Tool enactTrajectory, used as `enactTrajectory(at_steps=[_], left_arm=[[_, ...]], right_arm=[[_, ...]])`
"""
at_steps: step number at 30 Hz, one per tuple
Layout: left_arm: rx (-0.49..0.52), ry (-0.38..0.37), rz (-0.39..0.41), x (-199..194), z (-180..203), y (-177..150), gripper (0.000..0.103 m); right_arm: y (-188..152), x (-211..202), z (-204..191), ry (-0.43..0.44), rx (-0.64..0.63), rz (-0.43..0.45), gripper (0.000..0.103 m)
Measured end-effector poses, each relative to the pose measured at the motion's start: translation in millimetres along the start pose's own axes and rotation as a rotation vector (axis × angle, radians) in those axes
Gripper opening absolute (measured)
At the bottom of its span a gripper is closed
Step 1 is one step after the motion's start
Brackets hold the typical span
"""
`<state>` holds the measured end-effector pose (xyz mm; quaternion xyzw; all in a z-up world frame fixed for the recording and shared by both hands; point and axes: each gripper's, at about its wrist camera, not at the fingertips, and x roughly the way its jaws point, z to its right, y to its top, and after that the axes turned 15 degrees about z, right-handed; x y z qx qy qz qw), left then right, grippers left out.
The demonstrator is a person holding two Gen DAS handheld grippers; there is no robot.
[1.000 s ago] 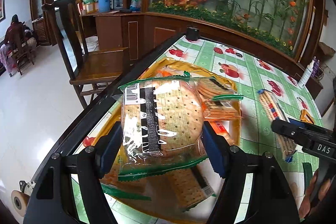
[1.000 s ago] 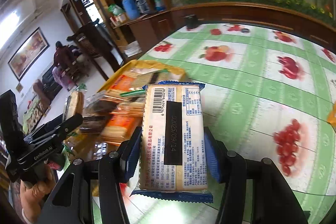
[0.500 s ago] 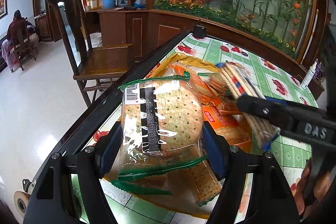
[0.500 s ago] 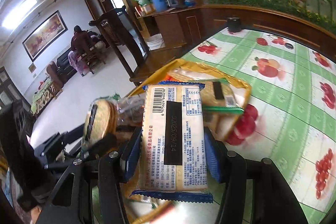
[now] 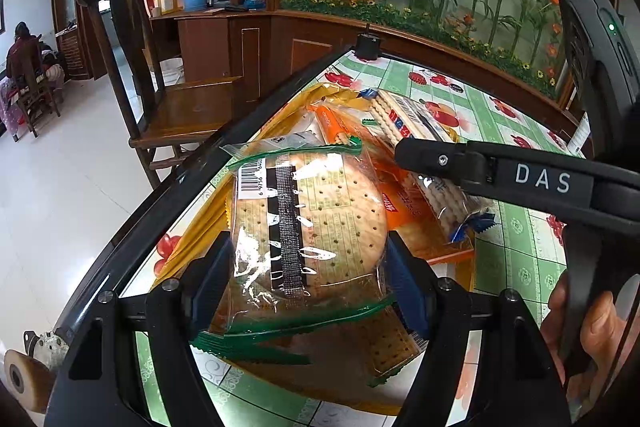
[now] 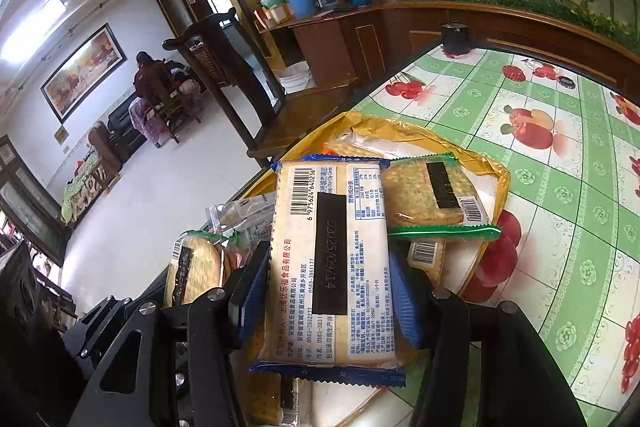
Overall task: Organize snacks
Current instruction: 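Lower both packs onto the tray pile and open both tools, then move left tool toward dark green pad while right moves toward orange pack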
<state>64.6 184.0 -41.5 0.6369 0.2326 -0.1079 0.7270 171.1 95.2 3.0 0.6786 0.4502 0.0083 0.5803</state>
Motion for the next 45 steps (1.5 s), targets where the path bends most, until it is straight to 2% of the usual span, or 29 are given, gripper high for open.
enactTrajectory(at_steps=[14, 23, 28, 30, 32, 34, 38, 45], left_arm=[[0.029, 0.004, 0.002, 0.9, 6.9, -2.8, 0.074], [0.046, 0.020, -0.001, 0.7, 12.8, -5.2, 0.074], [0.036, 0.031, -0.009, 3.0, 14.5, -6.0, 0.075], [0.030, 0.044, -0.019, 6.1, 14.2, -6.5, 0.076], [0.039, 0.057, -0.023, 7.9, 16.6, -6.2, 0.080], [0.045, 0.072, -0.032, 9.4, 19.2, -6.0, 0.083], [0.035, 0.107, -0.027, 5.8, 20.9, -4.7, 0.083], [0.051, 0.112, 0.034, -13.5, 32.3, 7.0, 0.083]], right_arm=[[-1.3, 3.6, 9.3, -0.016, 0.023, -0.006, 0.057], [-0.3, -3.6, 12.5, -0.014, 0.043, 0.013, 0.064], [5.0, -37.2, 23.7, -0.013, 0.081, 0.077, 0.077], [5.1, -51.5, 30.0, -0.010, 0.097, 0.101, 0.078], [4.4, -69.2, 39.6, -0.018, 0.115, 0.123, 0.079], [3.2, -83.7, 49.3, -0.037, 0.130, 0.141, 0.085], [-1.6, -113.0, 74.3, -0.084, 0.163, 0.164, 0.086], [-17.4, -158.6, 122.0, -0.173, 0.228, 0.189, 0.086]])
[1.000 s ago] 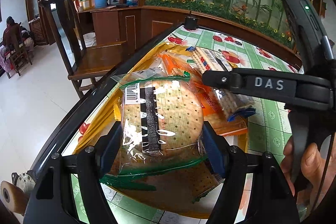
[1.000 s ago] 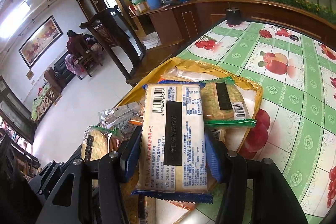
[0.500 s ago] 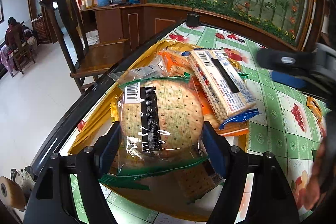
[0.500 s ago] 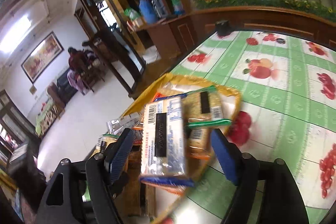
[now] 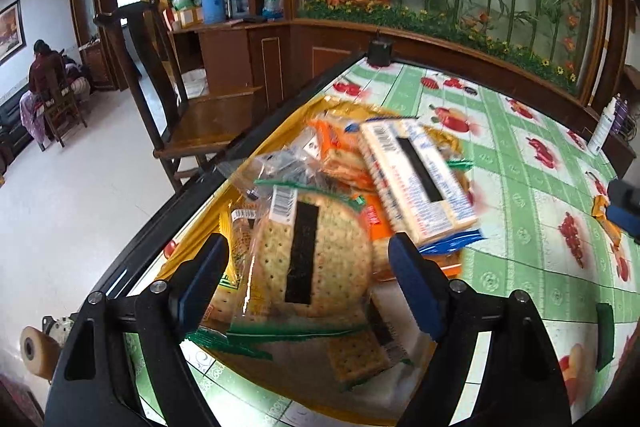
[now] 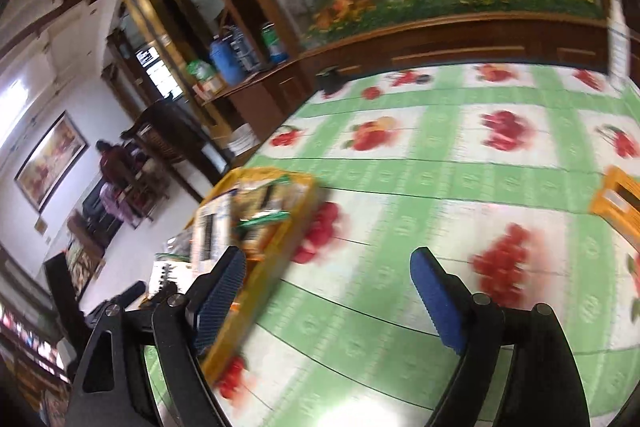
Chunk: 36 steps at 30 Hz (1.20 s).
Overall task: Organize snacks
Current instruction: 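Move left tool toward dark green pad while right moves toward orange pack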
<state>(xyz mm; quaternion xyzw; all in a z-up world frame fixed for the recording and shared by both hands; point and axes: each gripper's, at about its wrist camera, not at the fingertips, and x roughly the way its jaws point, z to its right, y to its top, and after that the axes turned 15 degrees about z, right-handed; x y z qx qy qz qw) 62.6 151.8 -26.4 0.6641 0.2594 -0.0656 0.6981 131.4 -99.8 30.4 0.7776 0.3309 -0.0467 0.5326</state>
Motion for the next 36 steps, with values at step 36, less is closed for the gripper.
enactTrajectory(at_steps=[36], left_arm=[[0.166, -0.300, -0.045, -59.1, 156.2, -23.0, 0.082]], right_arm=[[-0.4, -134.9, 190.9, -0.308, 0.172, 0.105, 0.093]])
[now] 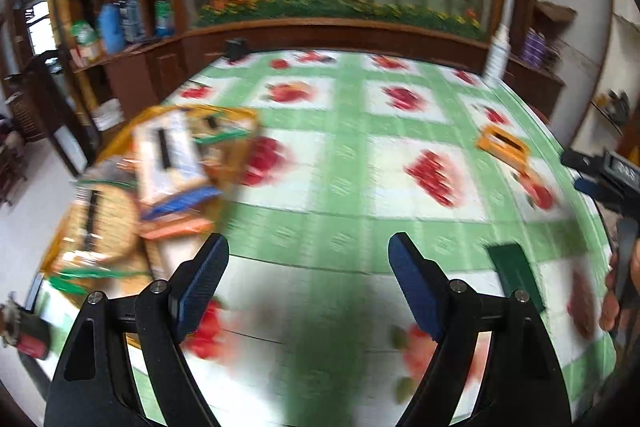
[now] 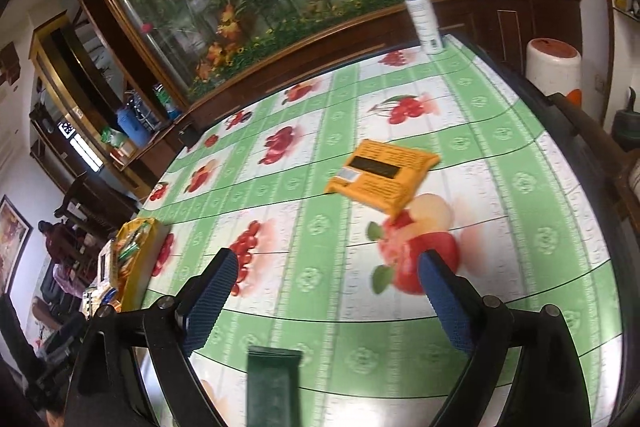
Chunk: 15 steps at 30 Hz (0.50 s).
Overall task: Organize snacks
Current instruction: 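Move left tool toward dark green pad while right moves toward orange pack, then grasp the orange pack with right tool while left lowers over the dark green pad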
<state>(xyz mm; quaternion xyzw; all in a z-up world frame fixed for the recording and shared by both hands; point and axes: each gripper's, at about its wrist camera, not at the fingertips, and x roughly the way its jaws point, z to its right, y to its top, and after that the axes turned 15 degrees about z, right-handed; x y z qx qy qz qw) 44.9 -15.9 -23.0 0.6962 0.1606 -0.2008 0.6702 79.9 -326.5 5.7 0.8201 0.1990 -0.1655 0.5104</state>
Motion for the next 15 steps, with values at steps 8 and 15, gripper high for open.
enactTrajectory(at_steps=[8, 15], left_arm=[[0.035, -0.127, -0.092, 7.9, 50.7, -18.0, 0.082], [0.033, -0.142, -0.115, 9.0, 55.7, -20.2, 0.082]], right_arm=[[1.1, 13.6, 11.1, -0.028, -0.063, -0.013, 0.093], [18.0, 81.4, -0.1, -0.052, -0.227, -0.092, 0.093]])
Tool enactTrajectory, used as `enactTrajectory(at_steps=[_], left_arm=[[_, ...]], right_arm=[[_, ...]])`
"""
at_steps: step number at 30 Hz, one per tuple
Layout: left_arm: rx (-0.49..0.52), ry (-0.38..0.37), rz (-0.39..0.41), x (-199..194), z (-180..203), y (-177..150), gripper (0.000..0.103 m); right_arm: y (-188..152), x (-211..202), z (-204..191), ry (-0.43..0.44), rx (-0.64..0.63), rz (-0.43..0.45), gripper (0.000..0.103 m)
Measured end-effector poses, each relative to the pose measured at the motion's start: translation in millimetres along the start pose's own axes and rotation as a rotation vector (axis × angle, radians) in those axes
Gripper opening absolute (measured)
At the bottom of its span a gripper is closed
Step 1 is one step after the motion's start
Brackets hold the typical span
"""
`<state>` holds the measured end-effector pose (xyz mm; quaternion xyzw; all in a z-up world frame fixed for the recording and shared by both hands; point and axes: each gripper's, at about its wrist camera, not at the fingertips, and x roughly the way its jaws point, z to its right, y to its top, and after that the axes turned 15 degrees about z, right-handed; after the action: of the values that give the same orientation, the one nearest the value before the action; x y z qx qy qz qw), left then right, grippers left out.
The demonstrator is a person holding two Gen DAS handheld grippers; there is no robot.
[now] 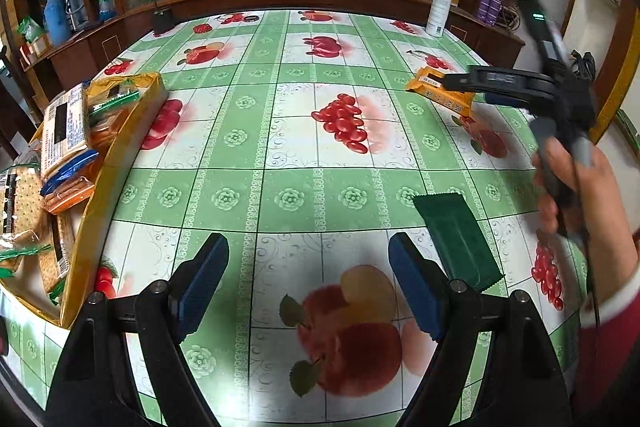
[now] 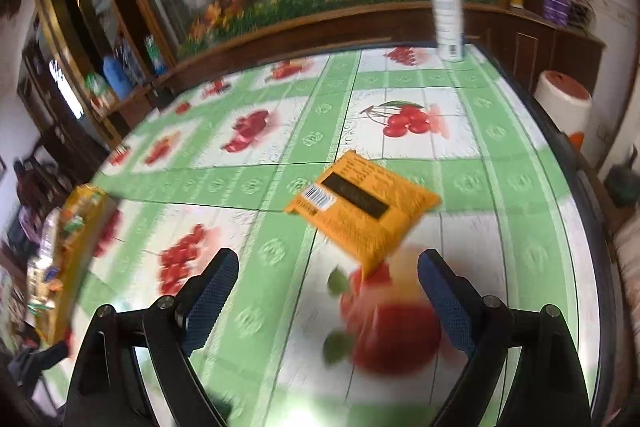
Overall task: Organize snacks
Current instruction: 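Grasp the orange pack with right tool while left lowers over the dark green pad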
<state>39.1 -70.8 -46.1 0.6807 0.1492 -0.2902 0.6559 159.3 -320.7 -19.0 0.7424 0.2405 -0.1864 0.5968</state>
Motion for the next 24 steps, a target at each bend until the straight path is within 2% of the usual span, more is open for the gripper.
enactTrajectory(at_steps=[4, 5, 8, 14, 16, 18, 20, 22, 24], left_arm=[[-0.006, 0.015, -0.005, 0.8, -6.0, 0.1, 0.082], [-0.009, 0.016, -0.009, 1.4, -7.5, -0.2, 0.082], [-0.011, 0.023, -0.019, 4.2, -9.9, -1.9, 0.082], [-0.032, -0.006, -0.044, 10.3, -3.3, -2.9, 0.082], [-0.034, -0.042, -0.054, 11.8, 8.1, -2.6, 0.082], [-0.016, -0.084, -0.051, 12.1, 23.1, -2.5, 0.082], [0.009, -0.103, -0.045, 13.5, 39.9, -2.1, 0.082], [0.029, -0.120, -0.047, 17.5, 57.8, -2.0, 0.082], [0.045, -0.135, -0.052, 23.9, 75.5, -1.6, 0.082]], right_arm=[[11.3, 44.5, -3.7, -0.021, -0.090, -0.074, 0.093], [13.2, 50.8, -4.2, -0.025, -0.105, -0.079, 0.093], [20.9, 68.9, -6.8, -0.037, -0.170, -0.097, 0.102], [20.1, 89.7, -5.2, -0.033, -0.221, -0.180, 0.102], [10.8, 91.0, -0.3, -0.062, -0.212, -0.217, 0.102], [5.5, 82.2, 1.0, -0.076, -0.199, -0.206, 0.101], [-1.6, 64.6, 3.7, -0.107, -0.164, -0.204, 0.093], [-7.6, 44.9, 6.5, -0.096, -0.113, -0.193, 0.080], [-14.4, 28.9, 9.2, -0.091, -0.084, -0.186, 0.081]])
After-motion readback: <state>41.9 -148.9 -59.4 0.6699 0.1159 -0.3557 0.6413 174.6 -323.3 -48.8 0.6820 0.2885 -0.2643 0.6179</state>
